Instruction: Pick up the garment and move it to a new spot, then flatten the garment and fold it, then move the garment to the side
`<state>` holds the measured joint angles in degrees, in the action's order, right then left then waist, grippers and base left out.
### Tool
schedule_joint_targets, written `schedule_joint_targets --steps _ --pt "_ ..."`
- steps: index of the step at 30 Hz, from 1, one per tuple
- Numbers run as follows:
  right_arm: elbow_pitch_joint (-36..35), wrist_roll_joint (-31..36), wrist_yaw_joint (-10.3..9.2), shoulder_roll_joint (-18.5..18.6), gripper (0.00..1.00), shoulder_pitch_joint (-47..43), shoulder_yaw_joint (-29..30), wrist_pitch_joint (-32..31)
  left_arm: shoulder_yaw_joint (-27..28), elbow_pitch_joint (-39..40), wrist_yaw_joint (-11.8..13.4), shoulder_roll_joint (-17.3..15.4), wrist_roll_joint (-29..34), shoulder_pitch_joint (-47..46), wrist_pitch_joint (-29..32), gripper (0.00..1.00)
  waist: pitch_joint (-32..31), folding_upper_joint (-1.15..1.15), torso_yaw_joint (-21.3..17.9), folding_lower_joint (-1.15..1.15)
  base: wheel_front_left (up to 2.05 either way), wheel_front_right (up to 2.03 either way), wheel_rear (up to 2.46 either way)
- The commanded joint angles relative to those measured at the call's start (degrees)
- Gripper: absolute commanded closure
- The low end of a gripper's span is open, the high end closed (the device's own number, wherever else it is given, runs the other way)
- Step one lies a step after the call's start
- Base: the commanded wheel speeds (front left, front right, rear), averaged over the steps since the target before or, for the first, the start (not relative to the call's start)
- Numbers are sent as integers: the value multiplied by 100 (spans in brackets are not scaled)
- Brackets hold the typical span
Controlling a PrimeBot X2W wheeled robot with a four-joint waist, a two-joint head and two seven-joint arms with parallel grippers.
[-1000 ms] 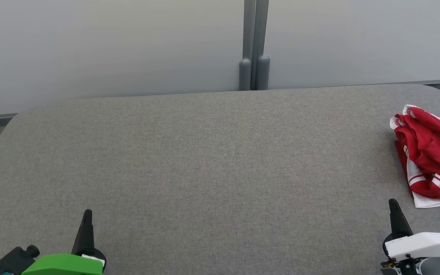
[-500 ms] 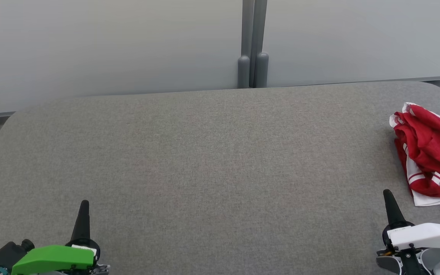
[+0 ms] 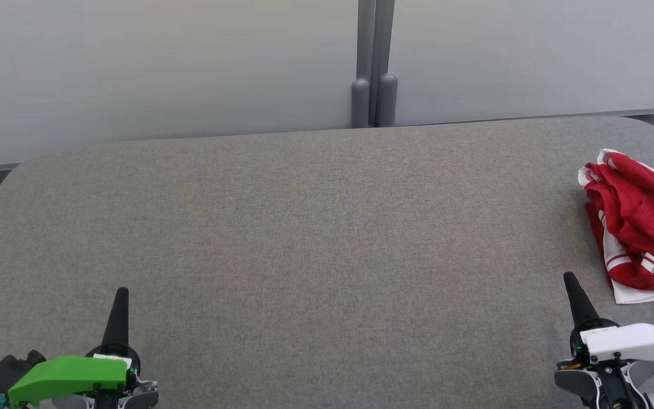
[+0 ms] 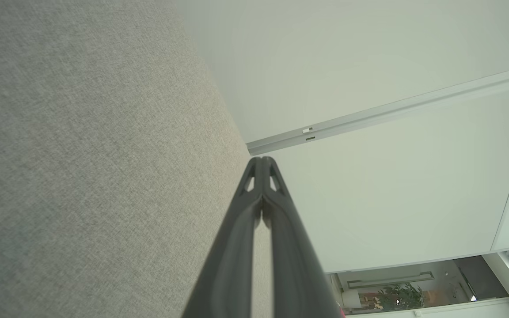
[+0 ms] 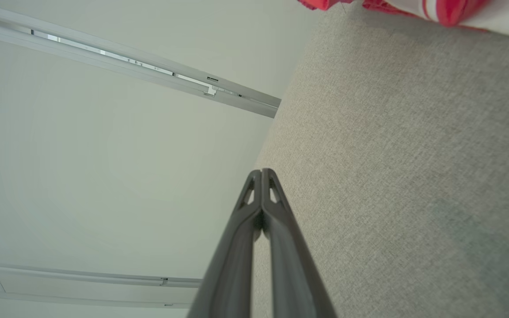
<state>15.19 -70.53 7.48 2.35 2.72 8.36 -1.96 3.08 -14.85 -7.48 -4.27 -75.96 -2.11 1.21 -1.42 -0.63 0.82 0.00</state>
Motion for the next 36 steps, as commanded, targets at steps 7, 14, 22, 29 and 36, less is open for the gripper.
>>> schedule_joint_targets --steps 7,14,22,29,36 --pt "-57 -512 4 46 100 179 -44 -121 87 57 -2 26 -405 -212 119 100 29 45 -15 0 0 0 0" --pt "-61 -894 3 51 100 252 -74 -202 143 58 -2 46 -686 -283 202 100 55 49 -28 0 0 0 0" --pt "-62 -1343 3 58 100 312 -107 -308 202 60 -2 67 -1033 -363 305 100 89 53 -45 0 0 0 0" --pt "-63 -1678 3 63 100 369 -132 -384 249 60 -2 84 -1304 -410 382 100 115 57 -59 0 0 0 0" --pt "-65 -1960 3 66 100 404 -155 -446 292 60 -2 100 -1508 -461 441 100 138 60 -70 0 0 0 0"
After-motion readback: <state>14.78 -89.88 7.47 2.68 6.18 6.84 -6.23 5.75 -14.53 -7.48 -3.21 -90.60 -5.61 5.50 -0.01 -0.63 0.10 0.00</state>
